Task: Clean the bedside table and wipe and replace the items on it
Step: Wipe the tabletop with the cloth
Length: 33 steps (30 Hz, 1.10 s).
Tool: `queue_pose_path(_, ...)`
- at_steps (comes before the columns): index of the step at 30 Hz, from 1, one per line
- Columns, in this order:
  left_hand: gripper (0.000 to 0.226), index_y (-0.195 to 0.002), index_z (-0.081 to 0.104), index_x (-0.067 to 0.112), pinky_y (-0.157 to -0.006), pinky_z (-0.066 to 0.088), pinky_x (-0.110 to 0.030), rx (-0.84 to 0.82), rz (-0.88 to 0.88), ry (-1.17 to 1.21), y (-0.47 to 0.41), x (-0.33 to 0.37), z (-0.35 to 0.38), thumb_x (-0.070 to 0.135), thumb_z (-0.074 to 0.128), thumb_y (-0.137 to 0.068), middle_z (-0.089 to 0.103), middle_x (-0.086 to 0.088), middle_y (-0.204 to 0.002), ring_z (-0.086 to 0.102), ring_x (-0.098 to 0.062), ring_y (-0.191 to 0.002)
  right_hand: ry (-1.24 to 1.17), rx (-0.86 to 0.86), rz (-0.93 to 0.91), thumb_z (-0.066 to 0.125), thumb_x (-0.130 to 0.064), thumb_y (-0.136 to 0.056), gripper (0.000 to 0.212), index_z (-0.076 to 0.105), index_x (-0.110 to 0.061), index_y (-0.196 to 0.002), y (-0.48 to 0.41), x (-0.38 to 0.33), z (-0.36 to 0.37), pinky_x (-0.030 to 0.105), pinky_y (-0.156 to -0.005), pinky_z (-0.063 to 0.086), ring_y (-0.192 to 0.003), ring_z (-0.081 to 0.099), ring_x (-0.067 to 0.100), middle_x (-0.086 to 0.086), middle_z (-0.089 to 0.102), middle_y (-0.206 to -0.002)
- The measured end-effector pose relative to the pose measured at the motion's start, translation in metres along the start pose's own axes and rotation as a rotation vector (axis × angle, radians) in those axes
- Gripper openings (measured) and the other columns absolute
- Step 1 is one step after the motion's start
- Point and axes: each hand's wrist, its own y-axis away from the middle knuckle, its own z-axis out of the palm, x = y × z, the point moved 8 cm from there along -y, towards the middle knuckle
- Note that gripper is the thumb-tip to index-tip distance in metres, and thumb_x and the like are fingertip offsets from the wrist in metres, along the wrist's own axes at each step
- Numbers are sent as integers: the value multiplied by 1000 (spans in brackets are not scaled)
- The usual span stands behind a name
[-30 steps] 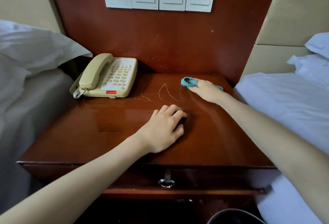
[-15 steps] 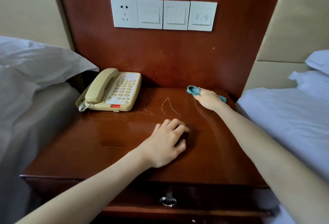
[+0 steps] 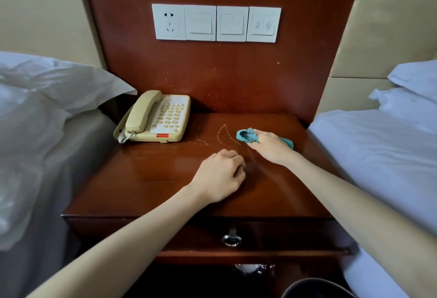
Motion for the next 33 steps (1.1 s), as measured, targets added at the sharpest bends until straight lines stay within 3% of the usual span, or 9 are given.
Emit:
queue_pose_path(4,23,-98,63,17,-67,40,-24,12,6,-31,9,-1,-9,29,46,-87,62,3,-100,55,-16,-93,-22,-31,-36,42,-37,-99,53,31,-24,-148,22,-17,5,38,-114,21,-142,28,21,-4,31,-155)
queue_pose_path(11,21,-100,60,22,-73,44,-27,-4,-53,-79,38,-52,-41,31,47,-86,58,6,-105,54,-16,-98,-31,-98,-159,42,-35,-98,51,28,-40,-147,50,-49,18,33,-115,15,-143,23,15,-9,28,-156)
queue_pose_path(16,28,-115,59,20,-85,47,-31,-56,-153,-95,57,-104,-52,30,50,-90,57,4,-117,51,-17,-106,-73,-150,-220,44,-36,-98,50,29,-46,-144,50,-65,26,39,-115,19,-142,25,12,-14,29,-155)
queue_pose_path(19,34,-122,59,19,-93,44,-33,-82,-145,-53,58,-110,-51,28,52,-91,56,3,-123,49,-18,-108,-103,-167,-228,45,-38,-97,49,32,-42,-144,31,-71,26,38,-115,19,-141,27,13,-14,31,-154)
queue_pose_path(25,33,-122,60,18,-92,45,-34,-62,-128,-38,58,-108,-50,26,51,-91,56,1,-124,50,-19,-107,-33,-75,-148,45,-38,-98,54,33,-21,-148,-33,-68,28,35,-115,18,-142,28,22,-2,32,-155)
queue_pose_path(33,33,-122,62,19,-96,42,-31,-43,-131,-1,59,-116,-48,21,51,-90,57,4,-125,49,-16,-111,27,57,-55,42,-38,-98,46,46,-17,-139,-92,-46,20,40,-110,29,-133,42,30,7,48,-144)
